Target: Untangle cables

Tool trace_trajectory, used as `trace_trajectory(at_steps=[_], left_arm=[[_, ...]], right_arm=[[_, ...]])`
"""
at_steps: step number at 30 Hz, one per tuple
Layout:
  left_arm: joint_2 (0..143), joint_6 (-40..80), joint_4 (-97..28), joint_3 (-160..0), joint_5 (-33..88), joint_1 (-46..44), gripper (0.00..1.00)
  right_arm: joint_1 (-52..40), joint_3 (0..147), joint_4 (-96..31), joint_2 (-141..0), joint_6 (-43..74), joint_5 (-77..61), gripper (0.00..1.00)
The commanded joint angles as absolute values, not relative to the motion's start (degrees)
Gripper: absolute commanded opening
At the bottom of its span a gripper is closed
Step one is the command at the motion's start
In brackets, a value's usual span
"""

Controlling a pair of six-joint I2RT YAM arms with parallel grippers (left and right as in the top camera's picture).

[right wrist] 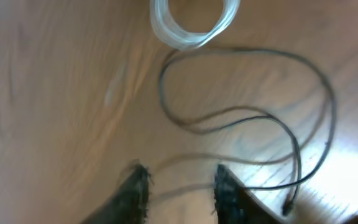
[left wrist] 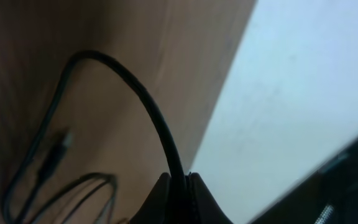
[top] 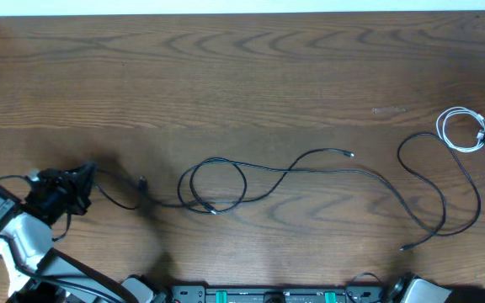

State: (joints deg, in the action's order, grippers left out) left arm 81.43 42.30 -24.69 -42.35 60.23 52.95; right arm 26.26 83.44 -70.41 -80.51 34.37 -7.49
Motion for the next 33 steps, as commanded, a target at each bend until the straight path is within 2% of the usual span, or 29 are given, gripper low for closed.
trace_trajectory(at_steps=[1,8,12,17,19,20,24,33], left_arm=[[81.7,37.8,-27.0,-42.4,53.3,50.5,0.08],[81.7,33.0,-32.5,-42.4,40.6,44.5,0.08],[81.7,33.0,-35.1,-42.4,33.5,40.9,0.08],[81.7,33.0,-36.8,-42.4,26.0,36.6,0.08],[81.7,33.0,-37.3,-42.4,23.5,35.0,0.08],[81.7,33.0,-37.6,-42.4,21.3,33.5,0.08],[81.7,32.8,-37.9,-42.4,19.8,30.7,0.08],[81.7,31.2,-38.0,-42.4,19.8,28.7,0.08]], right_arm=[[20.2,81.2,-70.5,-79.9,28.8,-9.6,0.43],[7.4,74.0,-66.4,-79.9,28.6,-9.6,0.59],[0.0,68.5,-60.7,-79.9,28.4,-10.6,0.64],[-11.1,61.9,-49.4,-80.1,23.0,-17.5,0.61],[-14.9,60.2,-45.9,-80.3,23.0,-17.5,0.56],[-19.3,59.0,-42.5,-80.8,21.3,-17.5,0.56],[-26.3,60.8,-42.9,-84.1,18.9,-17.5,0.72],[-37.7,67.9,-43.5,-96.5,11.7,-12.2,0.75]])
